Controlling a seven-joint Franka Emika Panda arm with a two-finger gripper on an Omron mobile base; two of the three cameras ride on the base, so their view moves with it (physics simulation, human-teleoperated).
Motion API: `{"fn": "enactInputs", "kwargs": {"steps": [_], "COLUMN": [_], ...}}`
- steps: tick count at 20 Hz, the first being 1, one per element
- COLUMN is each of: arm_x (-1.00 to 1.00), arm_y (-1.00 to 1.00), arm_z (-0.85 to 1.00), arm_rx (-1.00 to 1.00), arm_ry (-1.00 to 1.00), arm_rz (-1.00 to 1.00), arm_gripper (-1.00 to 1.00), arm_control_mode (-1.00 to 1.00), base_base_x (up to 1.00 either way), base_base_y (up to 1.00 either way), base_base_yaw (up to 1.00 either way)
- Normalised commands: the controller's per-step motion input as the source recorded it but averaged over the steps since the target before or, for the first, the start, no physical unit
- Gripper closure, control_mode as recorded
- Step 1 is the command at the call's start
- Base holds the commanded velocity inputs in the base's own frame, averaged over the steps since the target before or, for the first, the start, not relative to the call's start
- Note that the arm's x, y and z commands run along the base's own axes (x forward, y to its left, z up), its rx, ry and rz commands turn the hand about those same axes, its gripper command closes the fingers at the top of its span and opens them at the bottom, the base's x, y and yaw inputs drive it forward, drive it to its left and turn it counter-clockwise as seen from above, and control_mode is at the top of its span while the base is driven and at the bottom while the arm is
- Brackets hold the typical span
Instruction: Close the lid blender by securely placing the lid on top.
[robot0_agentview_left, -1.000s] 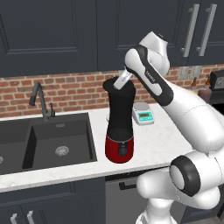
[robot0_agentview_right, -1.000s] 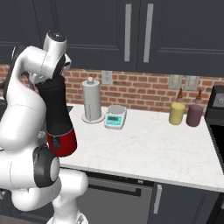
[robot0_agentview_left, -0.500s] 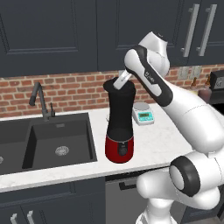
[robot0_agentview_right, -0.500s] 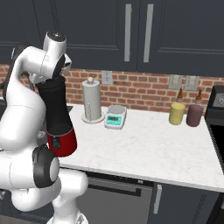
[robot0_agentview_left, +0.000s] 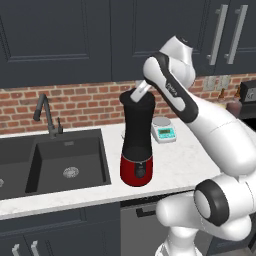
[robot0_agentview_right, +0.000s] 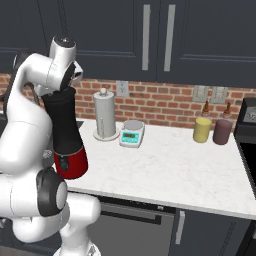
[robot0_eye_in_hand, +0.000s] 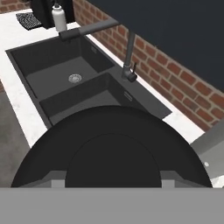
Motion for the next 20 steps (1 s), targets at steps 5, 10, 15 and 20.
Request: {"fn": "enactInputs", "kwargs": {"steps": [5, 10, 15, 20], "arm_x": [-0.11, -0.23, -0.01, 0.04], "arm_y": [-0.01, -0.03, 0.0, 0.01], "arm_z": [0.0, -0.02, -0.13, -0.19], "arm_rx": [0.0, 0.0, -0.02, -0.03], "arm_ry": [-0.03, -0.05, 0.0, 0.0], "arm_rz": [-0.01, 0.0, 0.0, 0.0], "arm_gripper": [1.0, 1.0, 1.0, 1.0], "arm_control_mode": [-1.0, -1.0, -1.0, -1.0], "base_base_x": [0.0, 0.0, 0.0, 0.0], "base_base_y": [0.0, 0.0, 0.0, 0.0], "base_base_yaw": [0.0, 0.0, 0.0, 0.0]}}
